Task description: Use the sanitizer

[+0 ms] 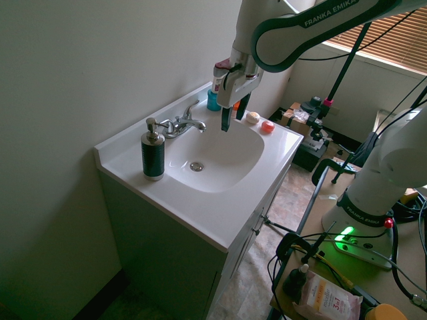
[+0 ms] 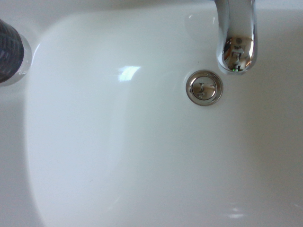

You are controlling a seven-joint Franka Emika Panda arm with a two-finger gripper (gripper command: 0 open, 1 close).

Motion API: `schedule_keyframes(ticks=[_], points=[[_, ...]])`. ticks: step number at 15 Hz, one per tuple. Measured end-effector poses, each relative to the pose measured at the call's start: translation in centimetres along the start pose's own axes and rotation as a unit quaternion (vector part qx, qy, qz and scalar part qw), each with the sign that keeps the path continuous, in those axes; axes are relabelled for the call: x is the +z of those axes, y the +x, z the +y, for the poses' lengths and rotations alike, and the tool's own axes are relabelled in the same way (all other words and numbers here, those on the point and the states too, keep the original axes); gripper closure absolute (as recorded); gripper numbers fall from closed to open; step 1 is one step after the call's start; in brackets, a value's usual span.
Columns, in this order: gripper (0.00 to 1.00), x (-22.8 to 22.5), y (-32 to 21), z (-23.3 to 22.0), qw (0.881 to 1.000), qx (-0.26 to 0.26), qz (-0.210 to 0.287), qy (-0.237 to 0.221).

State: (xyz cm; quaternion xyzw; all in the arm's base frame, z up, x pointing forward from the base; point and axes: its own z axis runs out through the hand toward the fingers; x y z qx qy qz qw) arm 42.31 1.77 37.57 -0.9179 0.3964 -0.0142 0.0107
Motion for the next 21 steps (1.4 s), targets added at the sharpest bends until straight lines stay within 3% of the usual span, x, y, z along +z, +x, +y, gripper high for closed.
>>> schedule_keyframes(ticks=[5,6,12,21], points=[[0.00,-2.0,0.9,-1.6,1.000,-0.003,0.010,0.012],[1.00,-3.4,1.3,-2.8,1.000,-0.006,0.014,0.018],[1.00,-9.8,0.3,-10.9,0.999,-0.014,0.028,0.045],[1.00,-11.3,-2.5,-17.3,0.998,-0.036,0.031,0.046]])
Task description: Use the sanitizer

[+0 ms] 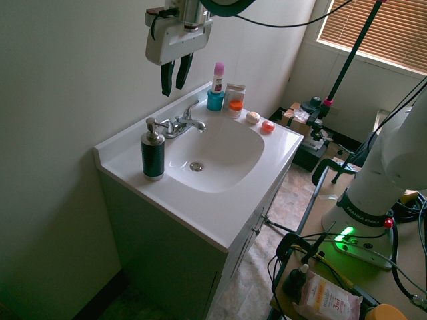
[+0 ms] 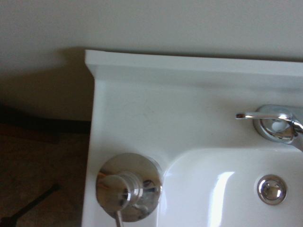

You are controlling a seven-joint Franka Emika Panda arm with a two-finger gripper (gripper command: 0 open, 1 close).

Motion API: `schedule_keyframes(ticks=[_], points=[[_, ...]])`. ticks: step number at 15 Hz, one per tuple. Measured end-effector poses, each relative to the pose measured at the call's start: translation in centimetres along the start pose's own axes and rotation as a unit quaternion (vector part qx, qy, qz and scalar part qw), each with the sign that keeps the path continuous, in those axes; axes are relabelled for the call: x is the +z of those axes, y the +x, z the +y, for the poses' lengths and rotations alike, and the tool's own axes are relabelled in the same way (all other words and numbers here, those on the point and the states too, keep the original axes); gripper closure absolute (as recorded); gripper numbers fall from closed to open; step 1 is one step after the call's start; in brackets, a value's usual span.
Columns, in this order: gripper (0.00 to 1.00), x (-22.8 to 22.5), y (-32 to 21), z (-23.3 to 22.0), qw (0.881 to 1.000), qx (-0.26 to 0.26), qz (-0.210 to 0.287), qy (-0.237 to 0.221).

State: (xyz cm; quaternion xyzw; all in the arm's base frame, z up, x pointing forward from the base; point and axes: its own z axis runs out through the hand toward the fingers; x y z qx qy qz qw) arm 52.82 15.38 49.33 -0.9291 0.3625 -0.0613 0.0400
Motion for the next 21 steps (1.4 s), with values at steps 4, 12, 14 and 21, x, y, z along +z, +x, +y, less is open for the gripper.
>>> schedule_keyframes(ticks=[4,12,14,21], points=[[1.00,0.7,-0.2,-2.3,1.000,-0.010,-0.010,-0.007],[1.00,4.9,-1.2,-4.8,0.999,-0.018,-0.025,-0.035],[1.00,5.6,-1.3,-4.9,0.999,-0.019,-0.029,-0.040],[1.00,6.3,-2.2,-5.2,0.998,-0.020,-0.026,-0.048]])
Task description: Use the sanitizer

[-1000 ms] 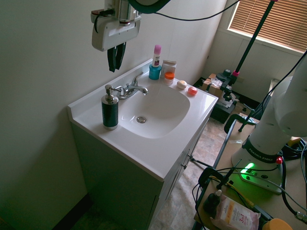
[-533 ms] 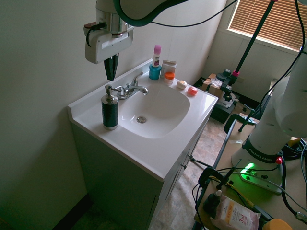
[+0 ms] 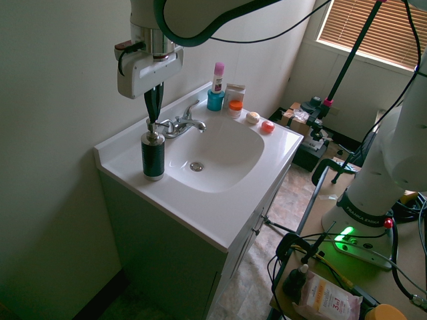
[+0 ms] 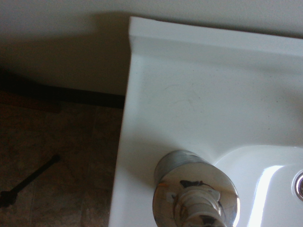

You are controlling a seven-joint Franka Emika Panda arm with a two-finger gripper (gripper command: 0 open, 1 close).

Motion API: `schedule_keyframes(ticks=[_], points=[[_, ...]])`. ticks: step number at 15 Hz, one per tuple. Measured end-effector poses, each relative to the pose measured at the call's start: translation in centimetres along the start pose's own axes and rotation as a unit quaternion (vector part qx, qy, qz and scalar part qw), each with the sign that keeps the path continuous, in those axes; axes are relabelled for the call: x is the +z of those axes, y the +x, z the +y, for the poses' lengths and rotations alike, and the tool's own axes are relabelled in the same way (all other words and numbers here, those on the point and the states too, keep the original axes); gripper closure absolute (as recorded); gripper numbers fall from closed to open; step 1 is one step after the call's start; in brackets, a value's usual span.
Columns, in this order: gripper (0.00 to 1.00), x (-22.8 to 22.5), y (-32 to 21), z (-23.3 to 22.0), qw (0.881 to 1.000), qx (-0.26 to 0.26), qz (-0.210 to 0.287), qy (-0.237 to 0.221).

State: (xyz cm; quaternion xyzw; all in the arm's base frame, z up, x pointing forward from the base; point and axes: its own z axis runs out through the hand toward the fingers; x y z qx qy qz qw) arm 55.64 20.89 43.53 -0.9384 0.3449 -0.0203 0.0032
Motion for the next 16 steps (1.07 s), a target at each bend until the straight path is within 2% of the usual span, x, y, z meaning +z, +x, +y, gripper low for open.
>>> schedule_keyframes(ticks=[5,9,10,13,16], points=[[1.00,1.3,-0.2,0.0,1.000,0.000,-0.004,-0.010],[1.00,0.8,-0.4,0.0,1.000,-0.001,-0.002,0.000],[0.00,-0.2,-0.6,0.4,1.000,0.000,-0.003,0.011],[0.00,-2.5,-0.9,5.6,0.999,0.013,-0.010,0.028],[0.00,-1.4,1.2,13.2,0.999,0.045,-0.012,0.027]])
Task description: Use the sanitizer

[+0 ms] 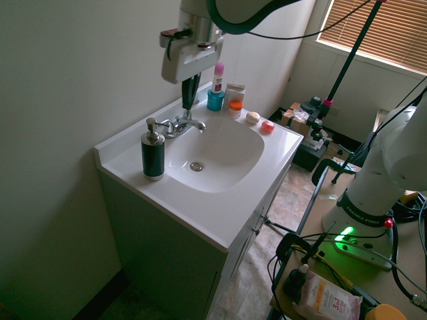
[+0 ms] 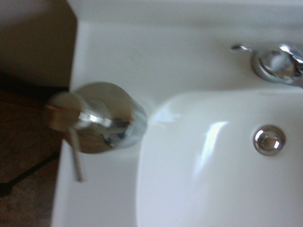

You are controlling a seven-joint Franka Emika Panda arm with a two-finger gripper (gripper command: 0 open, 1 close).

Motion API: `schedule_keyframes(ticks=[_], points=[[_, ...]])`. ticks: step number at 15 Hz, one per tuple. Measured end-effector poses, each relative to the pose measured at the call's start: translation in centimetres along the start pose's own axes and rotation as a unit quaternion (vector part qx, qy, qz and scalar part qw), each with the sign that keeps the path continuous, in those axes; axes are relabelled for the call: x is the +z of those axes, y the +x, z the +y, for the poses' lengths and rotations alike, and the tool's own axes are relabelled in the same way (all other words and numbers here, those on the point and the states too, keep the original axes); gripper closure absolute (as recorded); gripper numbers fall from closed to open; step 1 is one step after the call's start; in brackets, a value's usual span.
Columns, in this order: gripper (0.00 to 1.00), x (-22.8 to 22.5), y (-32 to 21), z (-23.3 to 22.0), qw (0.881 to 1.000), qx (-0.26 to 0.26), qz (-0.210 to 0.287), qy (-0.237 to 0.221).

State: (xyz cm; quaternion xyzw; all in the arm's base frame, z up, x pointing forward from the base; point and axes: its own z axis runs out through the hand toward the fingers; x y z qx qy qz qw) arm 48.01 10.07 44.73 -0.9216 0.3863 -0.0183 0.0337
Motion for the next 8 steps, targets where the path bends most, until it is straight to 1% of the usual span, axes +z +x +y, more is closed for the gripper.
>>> schedule_keyframes(ticks=[3,5,8], points=[[0.00,3.1,2.3,4.6,0.999,0.033,-0.015,-0.008],[0.00,4.8,2.9,5.7,0.999,0.043,-0.016,-0.009],[0.00,6.6,3.5,6.3,0.999,0.048,-0.014,-0.014]])
